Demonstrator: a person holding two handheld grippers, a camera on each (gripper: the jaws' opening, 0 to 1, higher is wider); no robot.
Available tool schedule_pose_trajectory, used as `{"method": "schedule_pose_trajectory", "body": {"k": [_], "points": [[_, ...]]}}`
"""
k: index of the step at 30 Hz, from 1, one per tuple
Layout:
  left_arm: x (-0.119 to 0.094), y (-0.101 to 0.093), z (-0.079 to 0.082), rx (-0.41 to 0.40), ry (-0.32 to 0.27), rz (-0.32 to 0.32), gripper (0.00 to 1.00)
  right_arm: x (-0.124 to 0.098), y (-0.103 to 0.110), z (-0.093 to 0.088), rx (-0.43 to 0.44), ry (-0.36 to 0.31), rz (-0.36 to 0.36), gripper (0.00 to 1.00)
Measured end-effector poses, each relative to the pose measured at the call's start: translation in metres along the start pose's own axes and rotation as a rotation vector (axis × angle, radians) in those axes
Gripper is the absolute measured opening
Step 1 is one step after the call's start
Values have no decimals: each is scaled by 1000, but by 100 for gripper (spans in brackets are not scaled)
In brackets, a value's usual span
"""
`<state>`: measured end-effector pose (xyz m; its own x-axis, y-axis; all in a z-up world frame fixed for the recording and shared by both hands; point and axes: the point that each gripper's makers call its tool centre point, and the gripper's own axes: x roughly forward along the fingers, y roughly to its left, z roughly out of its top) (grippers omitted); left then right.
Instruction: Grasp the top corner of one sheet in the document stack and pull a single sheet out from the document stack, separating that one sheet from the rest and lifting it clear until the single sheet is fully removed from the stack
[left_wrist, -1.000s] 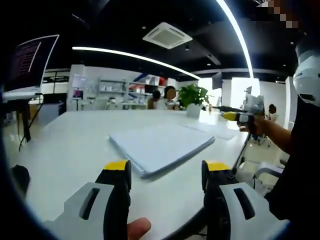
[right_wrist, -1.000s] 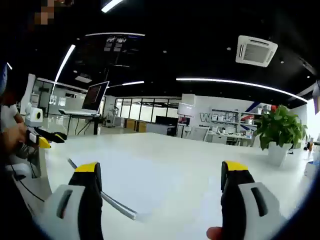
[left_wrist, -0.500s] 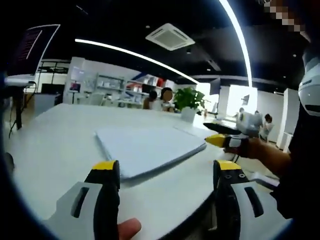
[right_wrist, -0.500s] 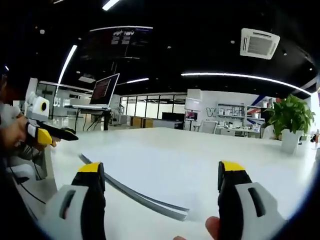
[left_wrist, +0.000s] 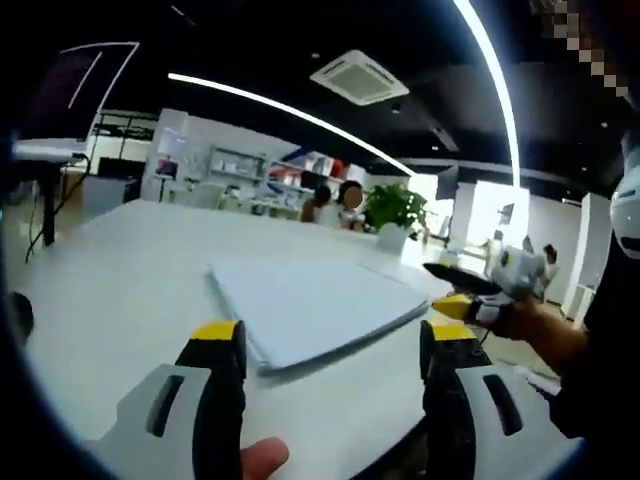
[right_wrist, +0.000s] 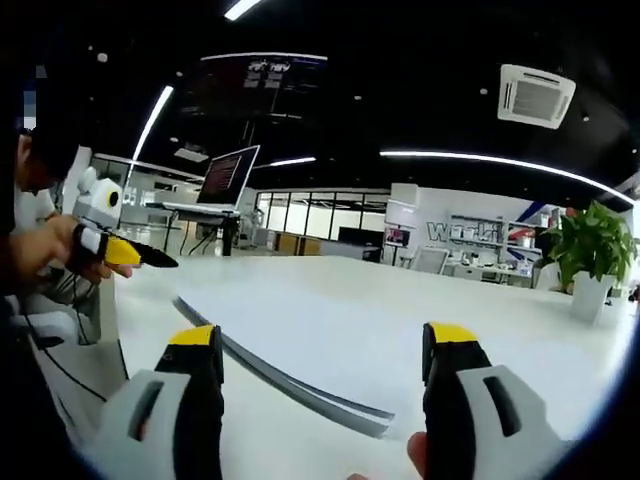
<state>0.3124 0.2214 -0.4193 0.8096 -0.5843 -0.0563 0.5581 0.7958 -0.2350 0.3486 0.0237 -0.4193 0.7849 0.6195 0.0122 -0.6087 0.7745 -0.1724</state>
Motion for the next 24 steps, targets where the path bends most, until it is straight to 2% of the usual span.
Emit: {"method": "schedule_pose_trajectory", "body": {"k": [1,6,9,13,17,24], "points": [[0,1,1,13,3,4,70,0,1,1,-8,-5,5,80],[0,2,-6,293,131,-36,66,0,7,4,-37,-11,18,77],[1,-3,-13,340,204,-88,65,-1,9,1,-54,2,19,76],[5,-2,-19,474,283,-126,64,-1,7,-4,-53,17,26,76],[11,-2,-18,537,316,-150,64,-1,9,-5,-48,26,40,76],[23,-5,-9,585,320,-181,62,-2,6,-9,-48,34,37,75]]}}
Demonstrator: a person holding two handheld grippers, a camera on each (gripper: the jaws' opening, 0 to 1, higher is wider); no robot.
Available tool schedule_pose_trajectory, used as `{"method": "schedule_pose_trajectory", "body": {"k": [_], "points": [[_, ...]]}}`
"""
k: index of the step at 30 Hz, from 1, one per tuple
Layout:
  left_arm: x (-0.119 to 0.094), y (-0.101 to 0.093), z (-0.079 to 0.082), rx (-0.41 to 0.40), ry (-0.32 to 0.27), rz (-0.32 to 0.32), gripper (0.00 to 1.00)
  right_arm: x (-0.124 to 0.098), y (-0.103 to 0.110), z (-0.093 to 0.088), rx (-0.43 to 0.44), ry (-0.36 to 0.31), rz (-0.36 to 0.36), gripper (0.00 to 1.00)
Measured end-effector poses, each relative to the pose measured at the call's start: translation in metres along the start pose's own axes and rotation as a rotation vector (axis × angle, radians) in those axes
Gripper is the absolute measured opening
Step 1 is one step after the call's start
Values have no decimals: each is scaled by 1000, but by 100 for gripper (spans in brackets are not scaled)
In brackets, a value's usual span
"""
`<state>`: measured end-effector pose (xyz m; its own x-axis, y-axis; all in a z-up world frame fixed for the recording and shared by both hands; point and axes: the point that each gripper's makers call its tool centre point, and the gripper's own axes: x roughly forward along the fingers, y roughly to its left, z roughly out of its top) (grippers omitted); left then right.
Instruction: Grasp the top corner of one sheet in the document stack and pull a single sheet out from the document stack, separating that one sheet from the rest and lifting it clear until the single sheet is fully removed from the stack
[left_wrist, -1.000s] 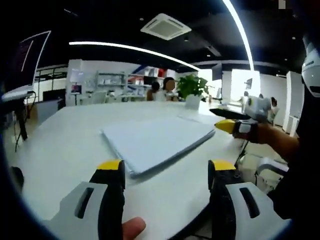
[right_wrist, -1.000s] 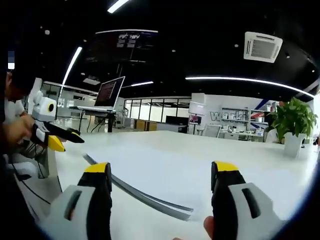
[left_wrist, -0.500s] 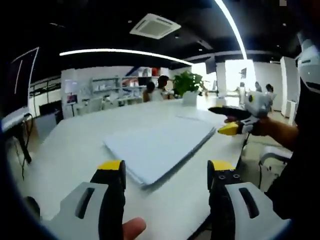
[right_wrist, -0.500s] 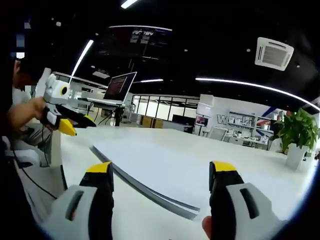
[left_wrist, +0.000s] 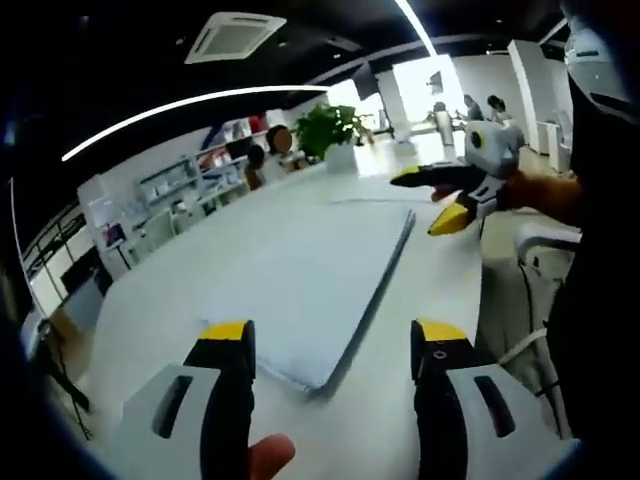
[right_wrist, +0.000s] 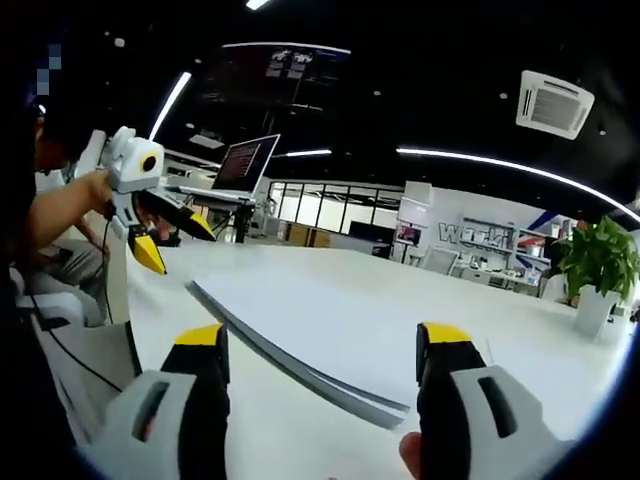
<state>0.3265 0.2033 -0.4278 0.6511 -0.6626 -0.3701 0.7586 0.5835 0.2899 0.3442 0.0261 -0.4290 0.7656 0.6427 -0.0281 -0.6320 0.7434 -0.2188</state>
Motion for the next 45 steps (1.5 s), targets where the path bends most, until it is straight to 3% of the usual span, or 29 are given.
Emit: {"method": "schedule_pose_trajectory", "body": {"k": [5,9,13,19,24,28,31,36,42,45], "points": [[11,-6,8,0,-10,-57,61,-2,-2,1,9,-6,0,75],[21,-3,5,94,23,-43,58,-4,-3,-1,12,-8,-3,75],[31,-7,21,137,-66,-42,57,-4,-3,-2,10,-4,-3,75],[49,-14,15,214,-47,-19,57,-4,-4,-4,8,0,-8,75],[58,-17,5,212,-7,-51,53,-5,-3,-3,9,0,-7,75],[65,-18,-8,140,48,-93,38,-5,-3,-4,5,2,-8,75],[69,-13,-18,131,93,-75,32,-5,-4,-5,-8,9,-5,75],[68,-17,-15,146,75,-74,29,-8,-15,-4,29,2,-22,75],[65,-20,-13,171,83,-83,24,-7,-14,-5,32,5,-22,75],[64,-21,-12,122,79,-142,25,-7,-13,-6,15,12,-22,75]]}}
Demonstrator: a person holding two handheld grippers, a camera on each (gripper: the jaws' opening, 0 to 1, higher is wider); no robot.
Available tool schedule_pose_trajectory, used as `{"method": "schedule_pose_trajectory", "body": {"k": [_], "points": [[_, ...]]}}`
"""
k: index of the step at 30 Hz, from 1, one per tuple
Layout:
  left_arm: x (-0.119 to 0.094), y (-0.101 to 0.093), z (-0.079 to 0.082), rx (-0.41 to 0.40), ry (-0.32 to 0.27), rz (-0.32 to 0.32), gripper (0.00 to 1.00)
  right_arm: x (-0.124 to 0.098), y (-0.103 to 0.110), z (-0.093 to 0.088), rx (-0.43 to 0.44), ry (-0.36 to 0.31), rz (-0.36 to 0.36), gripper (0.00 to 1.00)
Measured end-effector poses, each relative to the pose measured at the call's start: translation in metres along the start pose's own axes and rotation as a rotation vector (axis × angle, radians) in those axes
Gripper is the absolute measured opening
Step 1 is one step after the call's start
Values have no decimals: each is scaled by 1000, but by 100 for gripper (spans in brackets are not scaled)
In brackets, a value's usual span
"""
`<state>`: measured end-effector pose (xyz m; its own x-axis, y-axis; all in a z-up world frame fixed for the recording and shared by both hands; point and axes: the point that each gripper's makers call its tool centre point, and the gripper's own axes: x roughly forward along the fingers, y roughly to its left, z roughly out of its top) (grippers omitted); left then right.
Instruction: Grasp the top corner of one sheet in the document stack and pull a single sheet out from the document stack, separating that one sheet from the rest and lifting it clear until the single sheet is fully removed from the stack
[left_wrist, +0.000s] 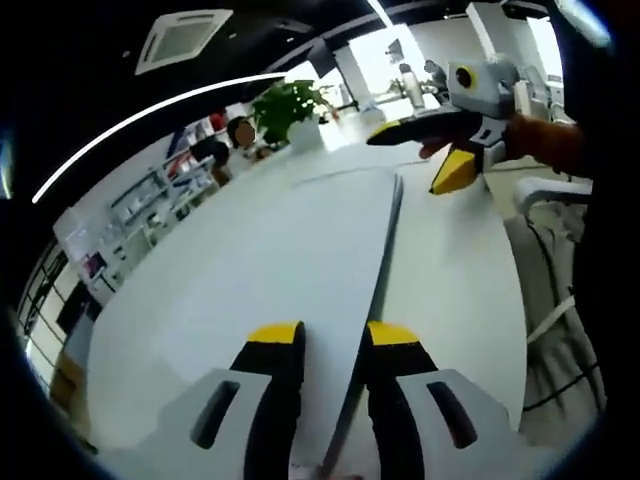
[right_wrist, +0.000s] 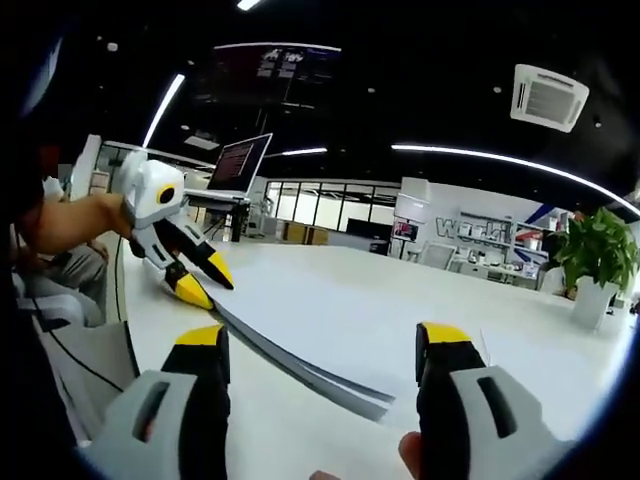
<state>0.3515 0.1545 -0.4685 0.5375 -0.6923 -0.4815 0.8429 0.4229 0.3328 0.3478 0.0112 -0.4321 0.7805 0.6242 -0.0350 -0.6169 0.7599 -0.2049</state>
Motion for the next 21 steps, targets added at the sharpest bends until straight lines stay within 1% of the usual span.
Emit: {"method": "schedule_pose_trajectory", "body": {"k": [1,2,4,6,7,8,9,11,12,14,16,18,21], "points": [[-1,-4,1,-50,1,-46,28,0,0,0,-1,1,-1,75],[-2,-5,1,-75,6,-70,31,0,-1,0,2,1,-1,75],[-2,-5,2,-105,10,-95,34,0,-1,1,8,-2,2,75],[-1,0,2,-111,16,-97,31,-1,-1,-1,8,2,7,75],[-1,2,2,-114,18,-97,28,-1,-1,-1,7,3,7,75],[-1,5,1,-129,20,-103,28,-1,0,-1,4,3,6,75],[-1,2,2,-176,18,-129,28,-1,0,-1,3,3,6,75],[-1,4,2,-229,7,-162,28,-2,1,0,0,3,8,75],[-2,5,3,-274,-1,-179,28,-2,1,-1,-5,6,7,75],[-2,7,3,-313,-11,-206,28,-2,-1,-1,-7,10,5,75],[-2,8,3,-341,-19,-225,28,-2,-2,-1,-1,9,3,75],[-2,9,2,-349,-26,-245,28,-3,-3,-2,7,8,2,75],[-3,9,2,-383,-41,-270,28,-2,-2,-3,-1,18,5,75]]}}
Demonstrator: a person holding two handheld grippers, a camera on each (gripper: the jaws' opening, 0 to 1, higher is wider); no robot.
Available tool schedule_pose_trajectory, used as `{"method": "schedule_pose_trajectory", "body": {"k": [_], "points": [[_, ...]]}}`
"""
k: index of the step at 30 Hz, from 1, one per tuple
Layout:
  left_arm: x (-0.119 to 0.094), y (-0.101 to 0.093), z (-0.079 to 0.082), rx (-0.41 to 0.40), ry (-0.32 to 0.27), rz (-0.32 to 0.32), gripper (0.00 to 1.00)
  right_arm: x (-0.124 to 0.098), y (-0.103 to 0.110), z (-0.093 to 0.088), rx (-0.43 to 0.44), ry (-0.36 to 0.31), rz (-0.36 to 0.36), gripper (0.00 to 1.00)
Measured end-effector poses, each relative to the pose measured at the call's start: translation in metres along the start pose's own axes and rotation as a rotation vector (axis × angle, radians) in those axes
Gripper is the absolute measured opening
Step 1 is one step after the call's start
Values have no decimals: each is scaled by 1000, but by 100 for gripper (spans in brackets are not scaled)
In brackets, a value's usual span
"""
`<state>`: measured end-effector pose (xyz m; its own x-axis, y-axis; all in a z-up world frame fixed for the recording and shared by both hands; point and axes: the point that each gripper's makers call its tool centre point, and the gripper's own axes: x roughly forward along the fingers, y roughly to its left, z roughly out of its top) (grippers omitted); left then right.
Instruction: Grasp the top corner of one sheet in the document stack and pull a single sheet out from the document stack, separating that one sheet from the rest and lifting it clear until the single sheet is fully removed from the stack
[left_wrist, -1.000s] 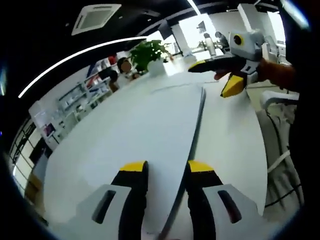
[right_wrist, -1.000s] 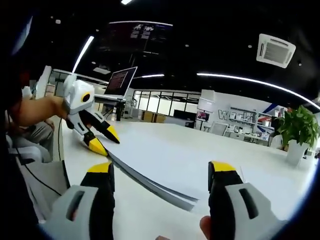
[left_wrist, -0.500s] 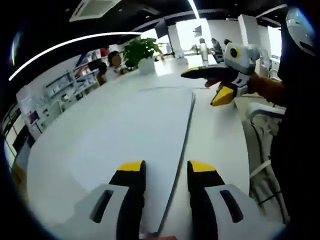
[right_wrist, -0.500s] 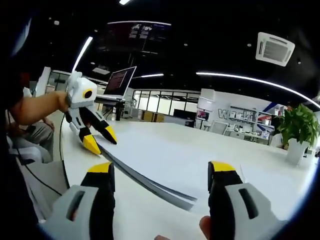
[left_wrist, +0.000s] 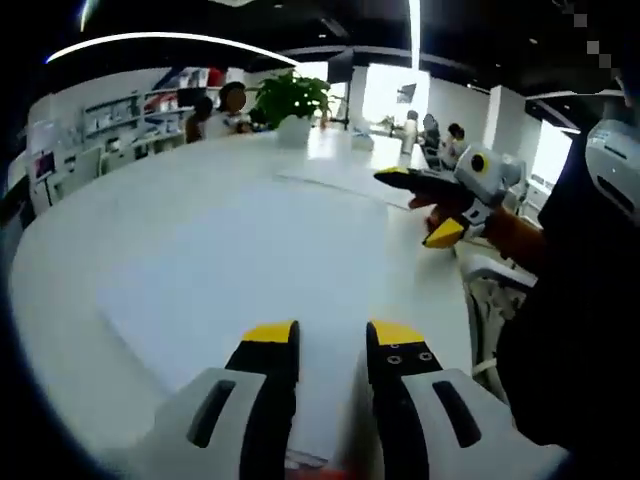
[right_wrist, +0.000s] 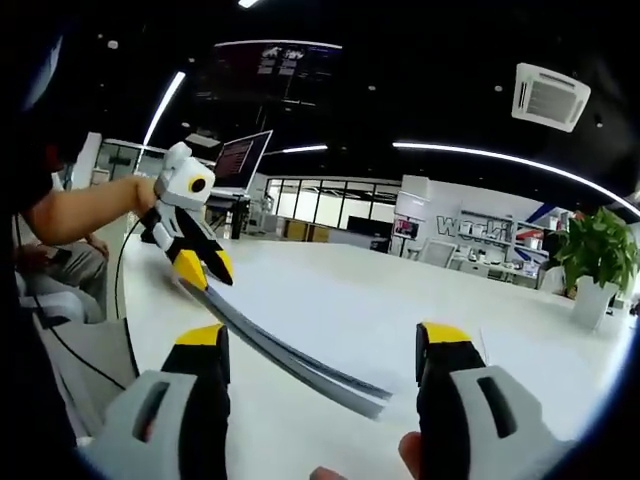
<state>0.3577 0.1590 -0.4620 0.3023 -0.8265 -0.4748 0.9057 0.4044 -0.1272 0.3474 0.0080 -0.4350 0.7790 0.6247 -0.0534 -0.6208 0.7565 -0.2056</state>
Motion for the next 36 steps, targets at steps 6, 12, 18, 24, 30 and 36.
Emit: {"method": "schedule_pose_trajectory", "body": {"k": [6,12,18,24,30,36], "points": [[-1,1,0,-44,-26,-34,27,1,4,-1,-24,14,6,75],[0,-8,-1,33,-8,-12,34,1,5,-1,-24,16,6,75],[5,-8,-6,219,86,123,30,2,7,-3,-33,25,11,74],[4,-4,-3,121,64,66,28,2,10,-4,-51,31,18,74],[2,-1,-1,17,27,-19,28,2,9,-5,-51,33,19,74],[0,2,1,-82,-31,-55,26,2,11,-5,-58,35,27,75]]}}
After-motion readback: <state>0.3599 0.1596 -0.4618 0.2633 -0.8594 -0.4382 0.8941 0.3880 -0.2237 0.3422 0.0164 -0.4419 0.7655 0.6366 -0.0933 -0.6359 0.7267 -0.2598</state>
